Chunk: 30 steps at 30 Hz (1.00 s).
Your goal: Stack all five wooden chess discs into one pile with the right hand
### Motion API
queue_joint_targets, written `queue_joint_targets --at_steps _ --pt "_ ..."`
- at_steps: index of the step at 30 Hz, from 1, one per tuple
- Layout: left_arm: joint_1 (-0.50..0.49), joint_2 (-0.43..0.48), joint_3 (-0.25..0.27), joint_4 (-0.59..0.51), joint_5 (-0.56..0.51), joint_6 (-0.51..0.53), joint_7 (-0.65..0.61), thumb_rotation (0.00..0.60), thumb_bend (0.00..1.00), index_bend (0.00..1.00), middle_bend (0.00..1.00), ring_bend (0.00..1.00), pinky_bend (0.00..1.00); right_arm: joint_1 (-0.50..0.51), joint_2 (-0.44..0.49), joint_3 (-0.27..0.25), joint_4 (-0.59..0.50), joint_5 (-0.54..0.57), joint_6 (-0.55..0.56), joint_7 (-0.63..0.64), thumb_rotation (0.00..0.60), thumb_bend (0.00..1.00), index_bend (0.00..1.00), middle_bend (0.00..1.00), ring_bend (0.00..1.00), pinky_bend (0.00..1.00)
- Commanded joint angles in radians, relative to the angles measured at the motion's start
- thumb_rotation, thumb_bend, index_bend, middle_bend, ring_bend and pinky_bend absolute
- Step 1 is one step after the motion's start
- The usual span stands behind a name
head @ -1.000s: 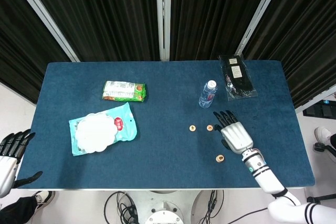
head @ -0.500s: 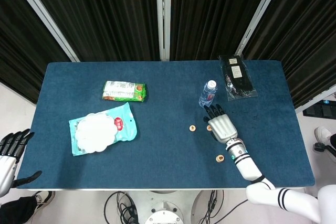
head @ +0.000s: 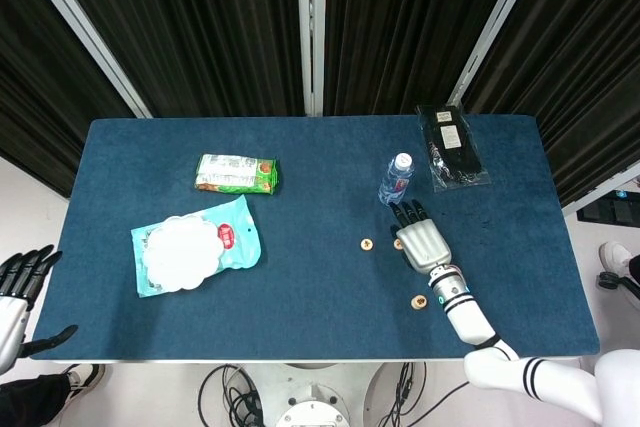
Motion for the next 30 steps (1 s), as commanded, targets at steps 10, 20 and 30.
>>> queue_joint_targets --at_steps 10,20,30 --pt "-0.001 0.000 0.000 0.002 -0.001 -0.004 -0.001 0.600 0.00 0.07 0.01 0.00 0.00 -0.006 0.002 -0.012 0.002 -0.016 0.045 0.003 0.600 0.30 0.49 0.00 0.00 0.00" --pt "-0.003 -0.002 0.000 -0.001 0.001 -0.007 0.009 0.600 0.00 0.07 0.01 0.00 0.00 -0.083 0.150 -0.087 -0.175 -0.168 0.157 0.124 0.600 0.30 0.53 0.01 0.00 0.00" --pt "0.001 -0.002 0.002 -0.013 0.005 -0.001 0.029 0.600 0.00 0.07 0.01 0.00 0.00 -0.170 0.268 -0.199 -0.298 -0.334 0.259 0.180 0.600 0.30 0.53 0.02 0.00 0.00"
